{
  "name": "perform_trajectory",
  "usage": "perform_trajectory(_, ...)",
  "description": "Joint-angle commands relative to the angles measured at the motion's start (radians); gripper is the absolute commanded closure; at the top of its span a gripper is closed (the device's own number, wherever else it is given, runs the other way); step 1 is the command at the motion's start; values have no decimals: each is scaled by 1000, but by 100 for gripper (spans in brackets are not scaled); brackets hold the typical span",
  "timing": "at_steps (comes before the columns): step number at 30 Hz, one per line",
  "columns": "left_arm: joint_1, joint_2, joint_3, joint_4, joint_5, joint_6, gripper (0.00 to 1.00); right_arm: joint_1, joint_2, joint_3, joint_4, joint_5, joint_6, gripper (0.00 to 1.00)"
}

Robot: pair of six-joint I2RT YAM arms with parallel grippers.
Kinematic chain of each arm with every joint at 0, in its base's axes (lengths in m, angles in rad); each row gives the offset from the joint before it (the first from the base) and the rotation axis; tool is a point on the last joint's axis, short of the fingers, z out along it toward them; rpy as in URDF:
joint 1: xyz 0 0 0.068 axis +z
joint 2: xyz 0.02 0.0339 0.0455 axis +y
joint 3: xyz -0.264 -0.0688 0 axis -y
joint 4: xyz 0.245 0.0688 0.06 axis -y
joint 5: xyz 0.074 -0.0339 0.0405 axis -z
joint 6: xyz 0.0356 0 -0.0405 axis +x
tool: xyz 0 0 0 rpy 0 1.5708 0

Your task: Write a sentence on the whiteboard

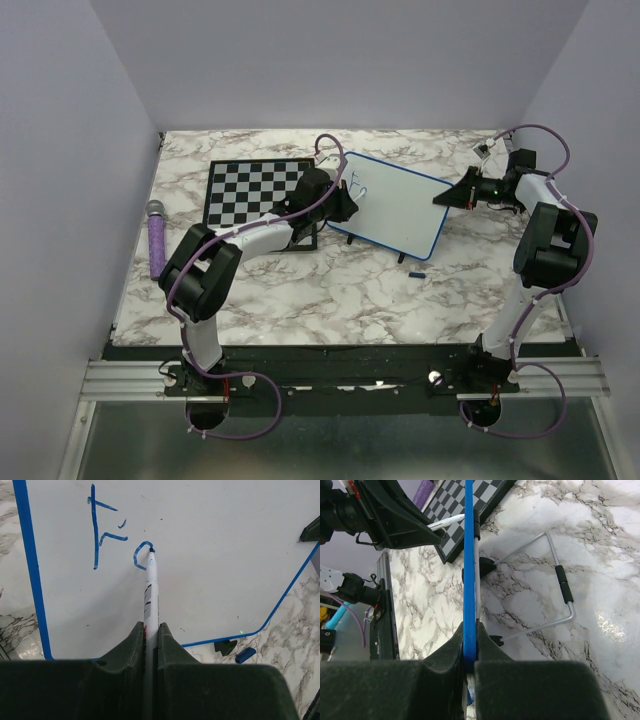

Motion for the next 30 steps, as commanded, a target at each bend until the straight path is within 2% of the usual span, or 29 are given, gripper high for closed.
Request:
perform_trajectory(1, 8, 21, 9, -9, -20, -4, 100, -5, 10, 31, 17, 38, -55, 99)
perform_trajectory(30, 7, -2, -73, -3, 40, -11, 100, -5, 10, 34, 11, 34, -56, 99)
